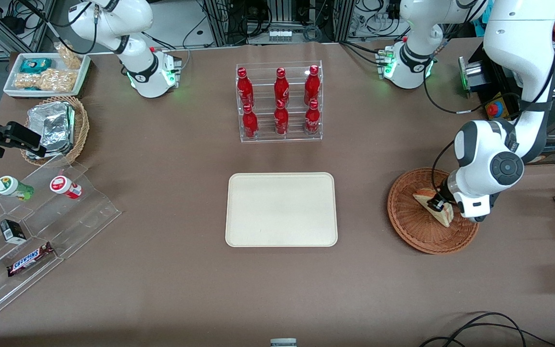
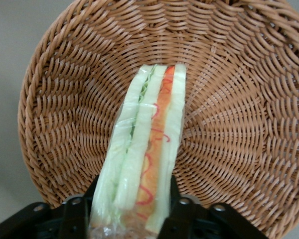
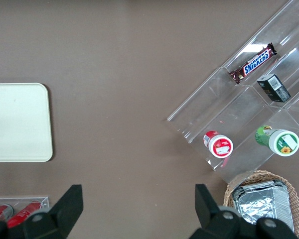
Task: Place sandwich from basket to tray
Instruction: 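Close the left gripper on the sandwich and lift it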
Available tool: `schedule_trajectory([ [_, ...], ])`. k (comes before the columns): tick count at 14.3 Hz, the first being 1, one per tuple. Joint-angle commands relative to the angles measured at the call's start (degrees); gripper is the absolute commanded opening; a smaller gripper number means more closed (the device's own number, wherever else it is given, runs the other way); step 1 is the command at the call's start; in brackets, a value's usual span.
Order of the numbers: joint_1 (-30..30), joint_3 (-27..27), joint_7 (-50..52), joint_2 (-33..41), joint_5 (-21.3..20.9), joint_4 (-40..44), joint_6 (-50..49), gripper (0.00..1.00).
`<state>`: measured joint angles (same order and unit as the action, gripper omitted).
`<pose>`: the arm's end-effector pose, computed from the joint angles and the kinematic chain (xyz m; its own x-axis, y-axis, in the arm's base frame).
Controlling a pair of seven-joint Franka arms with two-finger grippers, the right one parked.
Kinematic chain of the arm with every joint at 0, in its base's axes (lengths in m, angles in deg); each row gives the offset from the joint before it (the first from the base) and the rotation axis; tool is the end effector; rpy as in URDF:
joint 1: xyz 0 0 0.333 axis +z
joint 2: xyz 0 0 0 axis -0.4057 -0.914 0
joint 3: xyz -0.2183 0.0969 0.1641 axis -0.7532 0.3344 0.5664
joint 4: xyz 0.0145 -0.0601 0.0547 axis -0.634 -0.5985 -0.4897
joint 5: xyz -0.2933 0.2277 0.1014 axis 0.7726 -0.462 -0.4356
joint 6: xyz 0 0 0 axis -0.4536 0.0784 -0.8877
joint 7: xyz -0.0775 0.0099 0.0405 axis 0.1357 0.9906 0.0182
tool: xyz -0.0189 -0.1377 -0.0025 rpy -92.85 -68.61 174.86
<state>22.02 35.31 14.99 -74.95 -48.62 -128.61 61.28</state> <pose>0.5578 -0.0291 0.2081 0.6053 0.7932 -0.0662 0.7856 -0.6088 -0.1103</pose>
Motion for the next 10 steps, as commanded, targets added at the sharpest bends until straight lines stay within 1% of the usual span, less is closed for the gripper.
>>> schedule_trajectory([
  [1, -0.4, 0.3, 1.1, 1.3, -0.5, 2.0, -4.0, 0.04],
  [4, -1.6, -0.1, 0.5, 1.3, -0.5, 11.7, -19.7, 0.05],
  [5, -2.6, -0.1, 0.3, 1.3, -0.4, 13.4, -22.6, 0.05],
  [7, -6.3, -0.1, 0.3, 1.4, 0.0, 14.0, -23.3, 0.04],
  [10, -13.4, -1.2, -0.8, 0.7, 0.6, 14.2, -18.9, 0.04],
])
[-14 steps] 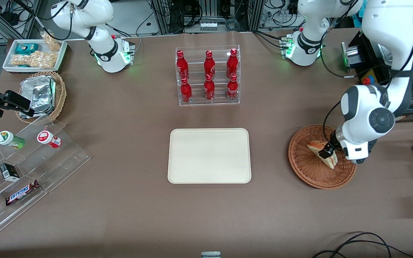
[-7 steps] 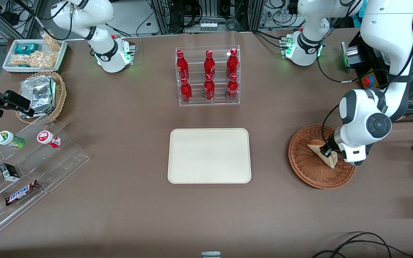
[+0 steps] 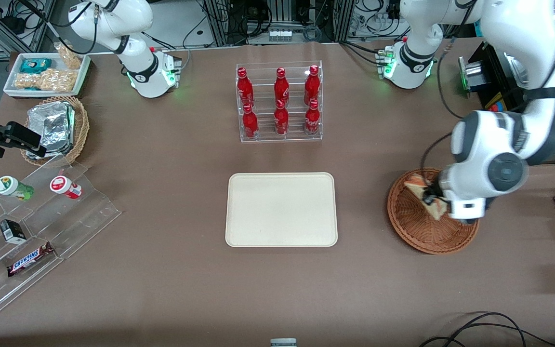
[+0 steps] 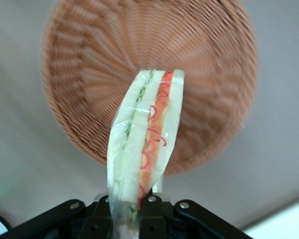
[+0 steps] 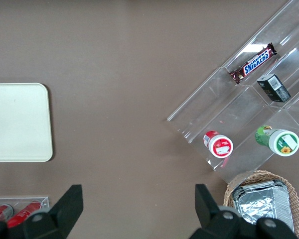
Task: Place sandwich from basket to tray
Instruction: 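Carry the held sandwich with the left gripper over the cream tray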
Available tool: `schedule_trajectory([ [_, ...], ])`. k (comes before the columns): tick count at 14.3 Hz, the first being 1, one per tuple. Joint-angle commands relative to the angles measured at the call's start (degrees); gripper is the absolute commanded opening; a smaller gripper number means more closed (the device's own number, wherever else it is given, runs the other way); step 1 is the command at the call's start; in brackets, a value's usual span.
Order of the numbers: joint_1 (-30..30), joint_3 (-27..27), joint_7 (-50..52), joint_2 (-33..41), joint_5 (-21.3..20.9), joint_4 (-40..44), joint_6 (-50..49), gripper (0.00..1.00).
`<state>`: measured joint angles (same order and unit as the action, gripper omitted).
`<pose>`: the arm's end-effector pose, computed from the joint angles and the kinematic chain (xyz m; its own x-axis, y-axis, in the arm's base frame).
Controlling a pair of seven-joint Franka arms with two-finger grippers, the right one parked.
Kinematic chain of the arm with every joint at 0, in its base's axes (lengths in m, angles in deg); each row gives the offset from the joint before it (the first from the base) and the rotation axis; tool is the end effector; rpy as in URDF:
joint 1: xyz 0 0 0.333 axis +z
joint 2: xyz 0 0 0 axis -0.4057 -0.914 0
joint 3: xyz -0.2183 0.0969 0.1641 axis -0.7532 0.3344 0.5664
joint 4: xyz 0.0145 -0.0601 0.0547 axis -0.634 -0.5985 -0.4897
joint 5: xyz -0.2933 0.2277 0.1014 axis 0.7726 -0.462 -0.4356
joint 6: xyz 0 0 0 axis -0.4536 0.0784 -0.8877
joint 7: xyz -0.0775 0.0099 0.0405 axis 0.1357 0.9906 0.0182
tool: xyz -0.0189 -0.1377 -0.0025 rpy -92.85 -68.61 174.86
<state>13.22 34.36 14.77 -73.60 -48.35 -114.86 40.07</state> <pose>0.5692 -0.1273 0.2953 0.7181 0.6837 -0.1296 0.6579 -0.7277 -0.1938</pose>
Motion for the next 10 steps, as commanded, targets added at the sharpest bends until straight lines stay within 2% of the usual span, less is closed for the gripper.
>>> schedule_trajectory([
  [1, -6.6, -1.0, -0.7, -1.7, 0.0, 0.9, 4.6, 0.04],
  [5, -14.8, -3.0, -8.1, -9.7, 0.1, 8.9, 10.9, 0.05],
  [8, -20.5, -3.0, -6.8, -15.3, 0.3, 15.3, 12.3, 0.04],
  [10, -23.6, -3.0, -2.5, -19.6, 0.0, 20.7, 12.3, 0.04],
])
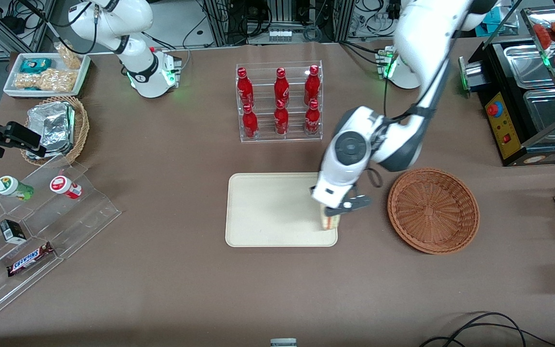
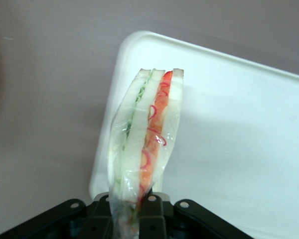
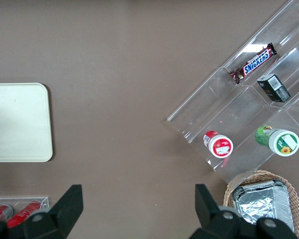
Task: Place sandwich from basket to tray
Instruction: 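Carry the held sandwich with the left gripper over the cream tray, then lower the sandwich onto the tray and open the left gripper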
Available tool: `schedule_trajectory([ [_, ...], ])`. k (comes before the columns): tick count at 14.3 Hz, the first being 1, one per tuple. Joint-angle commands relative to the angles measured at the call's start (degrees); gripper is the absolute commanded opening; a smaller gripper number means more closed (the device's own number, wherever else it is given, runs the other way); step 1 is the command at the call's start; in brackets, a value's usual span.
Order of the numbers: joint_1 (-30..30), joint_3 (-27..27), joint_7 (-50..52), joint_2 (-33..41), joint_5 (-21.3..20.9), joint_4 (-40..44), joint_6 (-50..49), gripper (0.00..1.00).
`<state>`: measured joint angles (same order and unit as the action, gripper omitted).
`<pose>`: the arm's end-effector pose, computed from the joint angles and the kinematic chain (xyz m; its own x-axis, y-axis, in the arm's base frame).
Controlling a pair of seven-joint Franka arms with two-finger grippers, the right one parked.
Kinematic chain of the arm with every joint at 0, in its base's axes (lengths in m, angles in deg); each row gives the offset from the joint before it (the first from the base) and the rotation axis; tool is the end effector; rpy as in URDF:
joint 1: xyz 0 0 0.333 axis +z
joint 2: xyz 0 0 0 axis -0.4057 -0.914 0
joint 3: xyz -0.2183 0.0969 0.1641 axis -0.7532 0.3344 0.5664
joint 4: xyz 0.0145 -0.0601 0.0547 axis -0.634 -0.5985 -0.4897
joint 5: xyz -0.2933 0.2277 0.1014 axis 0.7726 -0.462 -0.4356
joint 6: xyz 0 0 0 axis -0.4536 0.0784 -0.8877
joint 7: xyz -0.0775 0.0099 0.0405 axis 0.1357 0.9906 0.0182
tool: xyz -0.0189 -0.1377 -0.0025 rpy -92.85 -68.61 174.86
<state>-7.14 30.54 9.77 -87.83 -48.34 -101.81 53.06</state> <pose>0.5376 -0.3959 0.2546 0.9672 0.2489 -0.0503 0.2496 -0.9683 0.0065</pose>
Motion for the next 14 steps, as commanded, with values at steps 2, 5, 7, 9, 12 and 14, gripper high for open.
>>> schedule_trajectory([
  [2, -5.9, 0.9, 4.0, -8.4, -0.2, 11.2, -0.5, 0.04],
  [5, -8.2, 0.9, 5.4, -12.0, -0.4, 15.2, -0.5, 0.04],
  [7, -9.0, 1.0, 6.4, -13.4, -0.5, 16.4, -0.5, 0.05],
  [9, -10.0, 1.2, 6.7, -14.2, -1.4, 16.4, 0.9, 0.06],
  [12, -10.1, 1.1, 7.5, -13.8, -3.6, 15.9, 1.2, 0.42],
  [14, -9.9, 1.2, 7.4, -12.6, -3.8, 15.7, 0.7, 1.0],
])
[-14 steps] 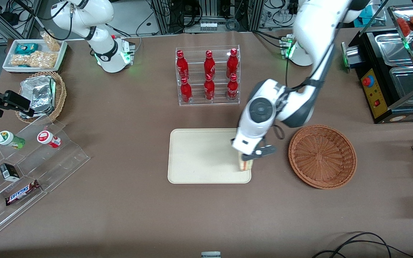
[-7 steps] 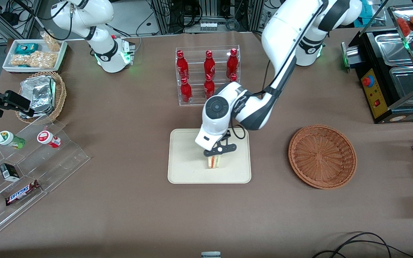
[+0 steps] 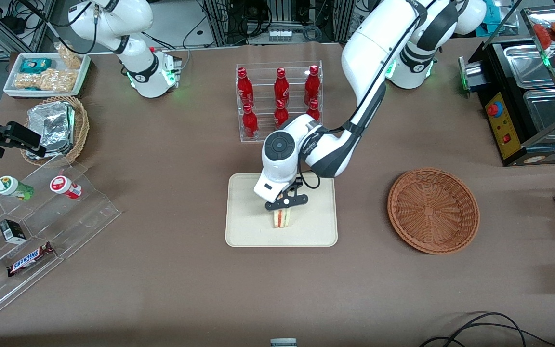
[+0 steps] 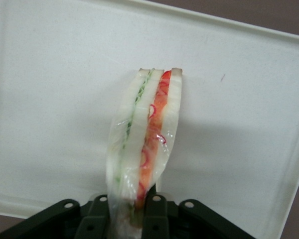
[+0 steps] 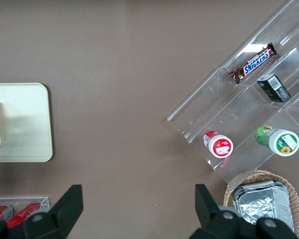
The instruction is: Place sandwich from basket to tray
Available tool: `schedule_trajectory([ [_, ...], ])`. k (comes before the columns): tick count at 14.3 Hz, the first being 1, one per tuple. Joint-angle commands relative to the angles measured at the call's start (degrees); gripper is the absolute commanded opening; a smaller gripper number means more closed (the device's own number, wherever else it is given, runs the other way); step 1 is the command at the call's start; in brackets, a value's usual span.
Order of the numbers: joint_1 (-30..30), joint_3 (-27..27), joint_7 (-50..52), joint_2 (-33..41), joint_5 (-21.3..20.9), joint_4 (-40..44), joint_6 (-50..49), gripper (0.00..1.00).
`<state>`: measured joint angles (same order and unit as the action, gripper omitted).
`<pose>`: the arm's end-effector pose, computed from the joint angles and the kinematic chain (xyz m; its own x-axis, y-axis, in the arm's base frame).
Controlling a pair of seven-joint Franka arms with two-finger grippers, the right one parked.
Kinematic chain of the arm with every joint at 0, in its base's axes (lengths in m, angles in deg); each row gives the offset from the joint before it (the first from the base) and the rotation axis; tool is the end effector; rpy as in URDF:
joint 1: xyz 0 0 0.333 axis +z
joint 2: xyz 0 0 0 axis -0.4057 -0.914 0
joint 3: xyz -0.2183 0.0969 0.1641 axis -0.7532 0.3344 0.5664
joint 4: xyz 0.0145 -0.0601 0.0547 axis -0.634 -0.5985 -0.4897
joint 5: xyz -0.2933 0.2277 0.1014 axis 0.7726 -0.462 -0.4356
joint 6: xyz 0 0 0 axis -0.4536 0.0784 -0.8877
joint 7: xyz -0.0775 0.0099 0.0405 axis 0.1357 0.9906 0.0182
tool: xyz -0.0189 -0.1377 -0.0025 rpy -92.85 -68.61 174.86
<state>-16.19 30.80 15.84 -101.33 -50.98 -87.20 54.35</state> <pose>0.5118 -0.5021 0.2074 0.9811 0.1935 -0.0077 0.1937 -0.9808 0.0244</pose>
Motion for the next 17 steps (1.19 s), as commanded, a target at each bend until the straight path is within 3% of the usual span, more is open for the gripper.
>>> schedule_trajectory([
  [1, -0.9, 0.9, 1.3, 1.9, -1.2, 1.1, -1.6, 1.0],
  [8, 2.1, 1.7, 0.6, 16.6, -1.1, 0.9, -18.2, 1.0],
  [11, 3.4, 2.6, 2.5, 22.1, -1.2, -4.2, -22.9, 1.0],
  [14, 7.0, 3.7, 1.4, 24.2, -1.3, -9.4, -23.3, 1.0],
  [17, 12.9, 3.7, -7.0, 27.6, -1.0, -14.5, -23.1, 1.0],
])
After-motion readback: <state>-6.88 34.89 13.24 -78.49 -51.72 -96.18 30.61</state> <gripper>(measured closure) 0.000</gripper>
